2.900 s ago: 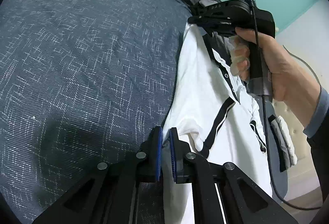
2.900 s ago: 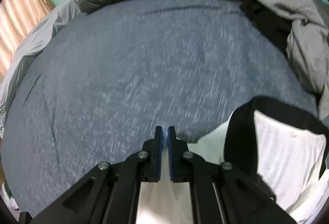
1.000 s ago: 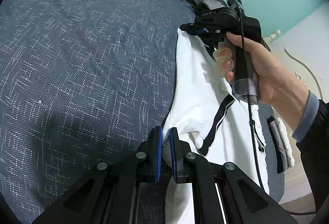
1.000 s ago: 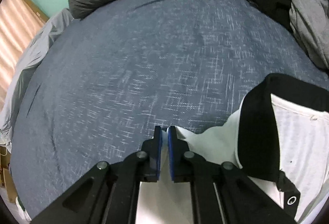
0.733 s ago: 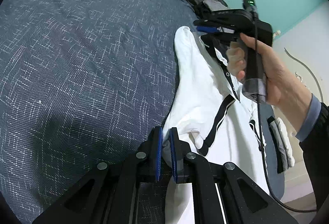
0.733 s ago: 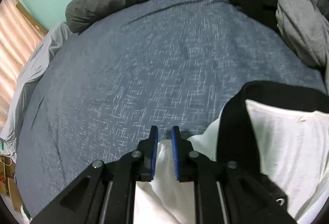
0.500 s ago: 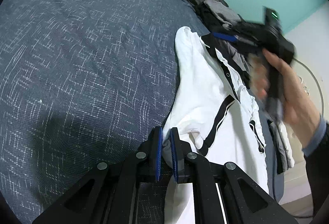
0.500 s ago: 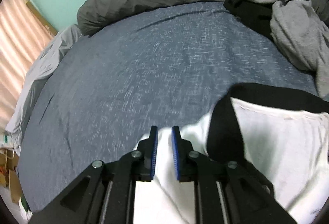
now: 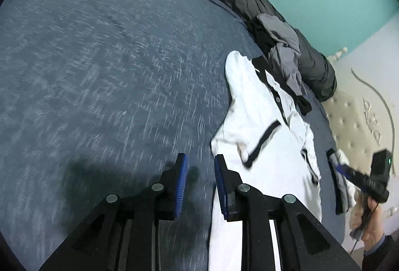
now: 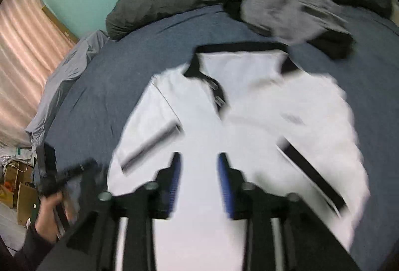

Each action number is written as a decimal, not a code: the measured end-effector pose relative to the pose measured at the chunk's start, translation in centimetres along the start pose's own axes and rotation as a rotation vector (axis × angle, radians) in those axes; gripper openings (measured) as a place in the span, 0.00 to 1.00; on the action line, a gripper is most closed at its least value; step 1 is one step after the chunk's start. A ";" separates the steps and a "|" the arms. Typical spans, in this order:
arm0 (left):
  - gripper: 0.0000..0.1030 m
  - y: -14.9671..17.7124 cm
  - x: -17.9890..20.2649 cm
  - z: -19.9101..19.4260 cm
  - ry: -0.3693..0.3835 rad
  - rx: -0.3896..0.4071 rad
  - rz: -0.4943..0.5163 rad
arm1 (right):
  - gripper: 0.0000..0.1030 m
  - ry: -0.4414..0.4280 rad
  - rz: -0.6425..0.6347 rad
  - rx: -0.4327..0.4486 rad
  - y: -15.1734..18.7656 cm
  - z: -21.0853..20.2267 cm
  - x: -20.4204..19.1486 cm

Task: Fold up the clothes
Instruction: 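Open both grippers and release the folded polo, then grasp the polo hem with both grippers and pull it straight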

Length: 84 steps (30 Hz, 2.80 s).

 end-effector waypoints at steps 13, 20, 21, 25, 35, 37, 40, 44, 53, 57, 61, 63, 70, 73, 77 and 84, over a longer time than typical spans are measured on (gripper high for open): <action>0.26 9.0 4.0 -5.9 -0.058 -0.211 0.063 | 0.40 0.039 0.126 -0.122 15.7 -8.7 10.0; 0.37 14.0 5.0 -8.5 -0.055 -0.278 0.051 | 0.42 0.055 0.120 -0.164 21.4 -11.3 11.2; 0.38 14.5 5.2 -8.6 -0.058 -0.289 0.057 | 0.42 0.058 0.119 -0.170 22.2 -11.5 11.4; 0.40 16.4 5.7 -8.9 -0.067 -0.331 0.069 | 0.42 0.066 0.120 -0.219 24.9 -12.0 12.2; 0.41 19.6 5.8 -9.3 -0.082 -0.399 0.062 | 0.43 0.076 0.149 -0.289 29.1 -11.9 13.6; 0.41 20.1 5.7 -9.1 -0.082 -0.414 0.054 | 0.43 0.076 0.155 -0.300 29.5 -11.9 13.9; 0.41 20.7 5.5 -9.0 -0.078 -0.432 0.043 | 0.43 0.075 0.157 -0.318 30.0 -11.7 14.1; 0.41 21.6 5.2 -8.8 -0.088 -0.456 0.038 | 0.43 0.079 0.162 -0.346 30.6 -11.2 14.4; 0.40 22.8 5.1 -8.6 -0.072 -0.479 0.039 | 0.43 0.041 0.224 -0.371 31.3 -10.4 15.6; 0.40 23.1 5.0 -8.5 -0.054 -0.482 0.028 | 0.43 0.039 0.211 -0.377 31.2 -10.6 15.3; 0.40 23.3 5.2 -8.7 -0.035 -0.487 0.033 | 0.43 0.029 0.217 -0.387 31.6 -10.7 15.5; 0.39 23.5 5.1 -8.7 -0.024 -0.491 0.024 | 0.43 0.018 0.230 -0.387 31.8 -10.7 15.6; 0.30 24.0 4.9 -8.5 -0.041 -0.508 0.035 | 0.40 -0.016 0.257 -0.393 32.3 -10.6 16.0; 0.10 24.1 5.0 -8.4 -0.039 -0.512 0.042 | 0.26 -0.019 0.255 -0.394 32.4 -10.7 16.1; 0.04 24.4 5.7 -8.5 -0.035 -0.508 0.069 | 0.05 -0.038 0.246 -0.376 32.8 -11.2 16.3; 0.04 22.9 8.0 -10.3 -0.001 -0.477 0.138 | 0.03 -0.083 0.246 -0.314 32.4 -13.4 16.3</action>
Point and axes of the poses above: each gripper's, at about its wrist camera, not at the fingertips, and z roughly the way its jaws point, x to its right, y to its underside, the point moved 1 cm from there along z, roughly the way its jaws point, and after that the axes turned 15 degrees about y, right-handed, at the moved point
